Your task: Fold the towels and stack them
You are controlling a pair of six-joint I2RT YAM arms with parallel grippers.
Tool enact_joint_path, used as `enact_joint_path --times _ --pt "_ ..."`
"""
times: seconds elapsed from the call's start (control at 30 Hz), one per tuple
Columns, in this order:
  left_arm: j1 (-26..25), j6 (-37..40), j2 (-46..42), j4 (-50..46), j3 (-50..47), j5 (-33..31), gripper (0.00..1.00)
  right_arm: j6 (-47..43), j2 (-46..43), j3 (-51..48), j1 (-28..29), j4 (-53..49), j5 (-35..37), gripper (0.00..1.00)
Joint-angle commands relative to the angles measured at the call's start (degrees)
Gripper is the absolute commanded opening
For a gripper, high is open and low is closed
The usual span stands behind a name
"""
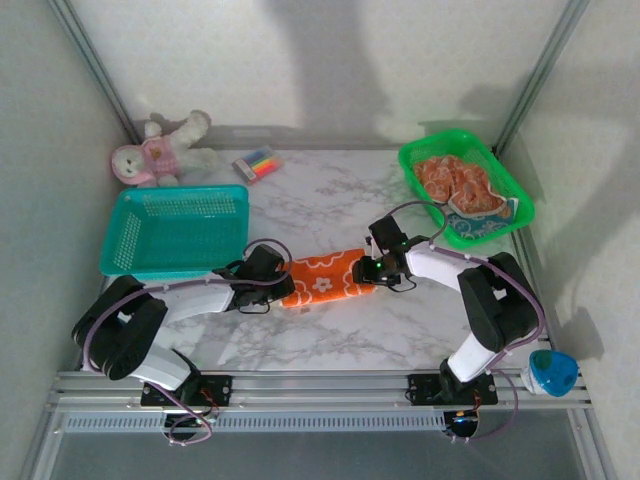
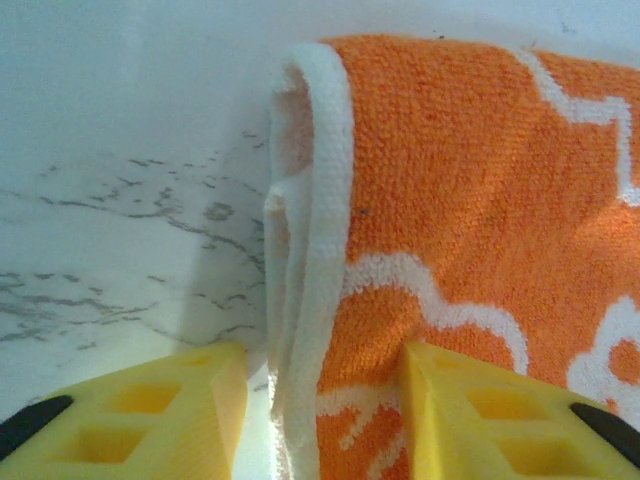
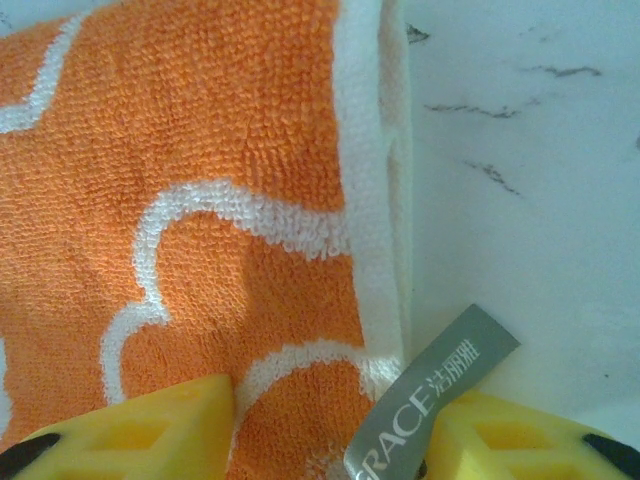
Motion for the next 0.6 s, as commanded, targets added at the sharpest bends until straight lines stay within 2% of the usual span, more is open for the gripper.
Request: enact_joint_path --times 0.0,0.1,0.2,0.3,0.43,0.57 --pt "-1.5 -1.19 3.4 4.09 0.93 3.23 0.41 0.05 1.93 0.25 -0.15 -0.23 -1.48 0.49" --pt "-1.71 -1.7 3.71 4.76 1.67 3.26 0.38 0.09 1.85 0.14 -0.11 -0.16 -1.53 0.49" --pt "-1.85 -1.39 3.86 3.86 2.82 2.48 0.3 0.14 1.67 -0.01 -0.16 -0.16 -1.37 0.49" --pt "-2.11 -0.61 4.06 1.46 4.09 0.52 0.15 0.23 1.56 -0.11 -0.15 -0.23 -1.19 0.49" --pt "-2.13 0.01 3.52 -0.39 4.37 -1.34 0.04 0.43 0.7 -0.14 -0.15 -0.37 -0.61 0.49" --pt "-2.11 1.07 2.75 -3.01 5.02 -3.63 0.0 0.63 -1.32 0.37 -0.21 -1.54 2.16 0.52"
